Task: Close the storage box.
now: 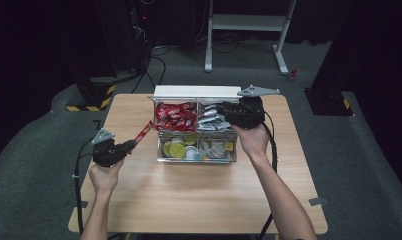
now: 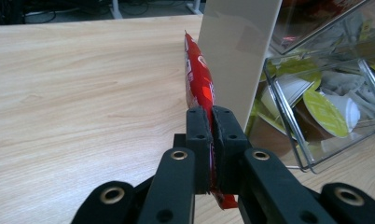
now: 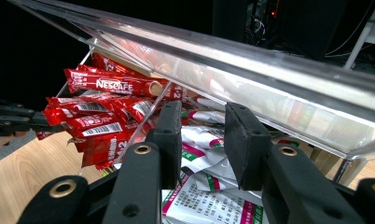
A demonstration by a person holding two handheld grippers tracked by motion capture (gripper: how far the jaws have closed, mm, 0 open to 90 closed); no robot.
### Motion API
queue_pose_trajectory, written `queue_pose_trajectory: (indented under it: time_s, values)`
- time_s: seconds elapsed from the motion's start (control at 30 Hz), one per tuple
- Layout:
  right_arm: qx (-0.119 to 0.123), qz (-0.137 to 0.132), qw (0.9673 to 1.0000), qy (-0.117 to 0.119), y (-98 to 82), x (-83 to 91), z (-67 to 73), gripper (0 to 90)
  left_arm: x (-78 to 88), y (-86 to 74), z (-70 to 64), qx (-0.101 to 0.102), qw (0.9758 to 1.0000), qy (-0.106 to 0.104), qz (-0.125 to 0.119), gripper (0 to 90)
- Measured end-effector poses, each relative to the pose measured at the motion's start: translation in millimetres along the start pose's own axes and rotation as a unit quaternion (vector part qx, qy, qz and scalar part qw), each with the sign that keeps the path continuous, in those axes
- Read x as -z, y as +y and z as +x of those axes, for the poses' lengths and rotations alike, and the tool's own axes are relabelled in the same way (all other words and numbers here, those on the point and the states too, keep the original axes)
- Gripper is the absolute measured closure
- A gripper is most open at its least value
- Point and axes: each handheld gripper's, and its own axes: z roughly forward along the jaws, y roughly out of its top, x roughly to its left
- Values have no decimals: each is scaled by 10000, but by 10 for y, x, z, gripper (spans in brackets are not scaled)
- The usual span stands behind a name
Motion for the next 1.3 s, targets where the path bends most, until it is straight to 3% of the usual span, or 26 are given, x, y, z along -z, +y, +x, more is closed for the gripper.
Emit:
queue_pose_trajectory:
  time_s: [0.47, 1.3]
  values:
    - [10, -33, 10000, 18, 1, 20, 1, 670, -233, -134, -18, -41, 9997, 160, 191, 865]
    - [-3, -54, 10000, 29, 1, 34, 1, 670, -518, -321, -47, 55, 9990, 140, 428, 858]
